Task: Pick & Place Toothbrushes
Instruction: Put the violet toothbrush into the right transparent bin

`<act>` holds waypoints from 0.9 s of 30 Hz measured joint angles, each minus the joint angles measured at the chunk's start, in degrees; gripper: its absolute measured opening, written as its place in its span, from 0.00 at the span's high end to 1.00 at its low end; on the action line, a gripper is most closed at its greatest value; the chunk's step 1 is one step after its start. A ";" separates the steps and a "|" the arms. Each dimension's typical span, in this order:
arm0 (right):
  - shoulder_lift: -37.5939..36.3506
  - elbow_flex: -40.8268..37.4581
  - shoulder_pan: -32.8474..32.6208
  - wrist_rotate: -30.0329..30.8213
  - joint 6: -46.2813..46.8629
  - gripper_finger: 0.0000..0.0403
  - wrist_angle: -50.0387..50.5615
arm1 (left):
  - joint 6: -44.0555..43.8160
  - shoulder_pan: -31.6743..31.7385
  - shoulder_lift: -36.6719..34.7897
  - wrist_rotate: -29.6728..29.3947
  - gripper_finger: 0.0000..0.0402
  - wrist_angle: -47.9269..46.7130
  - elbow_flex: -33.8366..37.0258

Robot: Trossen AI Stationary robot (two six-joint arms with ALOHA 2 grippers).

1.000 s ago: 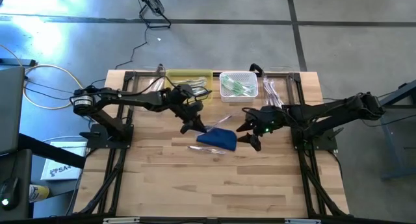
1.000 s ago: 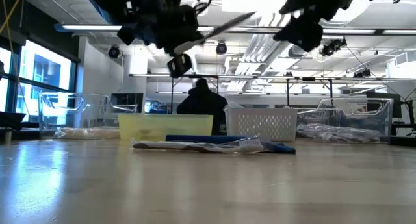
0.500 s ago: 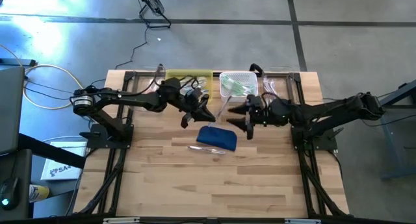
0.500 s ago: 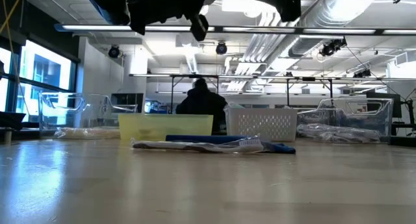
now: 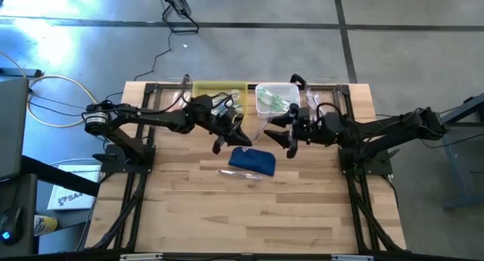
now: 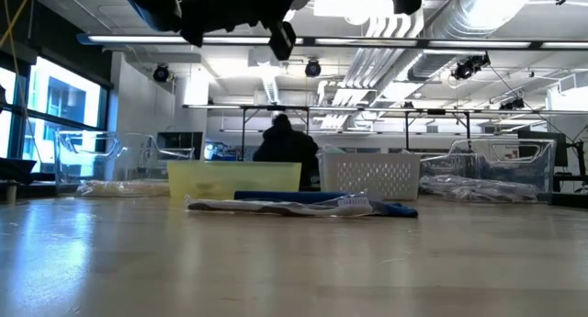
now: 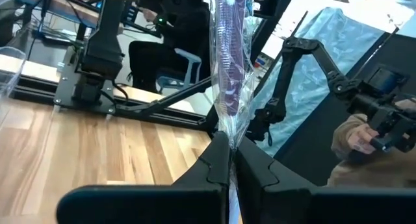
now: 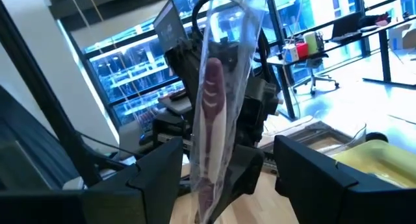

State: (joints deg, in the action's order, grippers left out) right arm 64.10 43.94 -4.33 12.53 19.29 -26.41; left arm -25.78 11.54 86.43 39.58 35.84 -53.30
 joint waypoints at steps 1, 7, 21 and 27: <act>0.00 0.00 -0.01 -0.04 0.04 0.42 -0.01 | 0.02 -0.44 0.00 -0.59 1.00 0.04 0.00; 0.00 0.00 -0.01 -3.11 0.15 0.42 -0.03 | 0.02 -1.30 0.00 -4.24 1.00 0.05 0.00; 0.00 0.00 -0.01 -3.38 0.06 0.42 0.00 | 0.02 -2.39 0.00 -8.72 1.00 0.08 0.00; 0.00 0.00 -0.01 -0.90 -1.51 0.42 0.04 | 0.68 -3.42 0.02 -10.22 1.00 0.13 0.00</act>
State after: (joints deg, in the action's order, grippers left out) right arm 64.10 43.94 -4.34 11.64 17.78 -26.37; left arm -25.10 8.12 86.46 29.35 35.97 -53.30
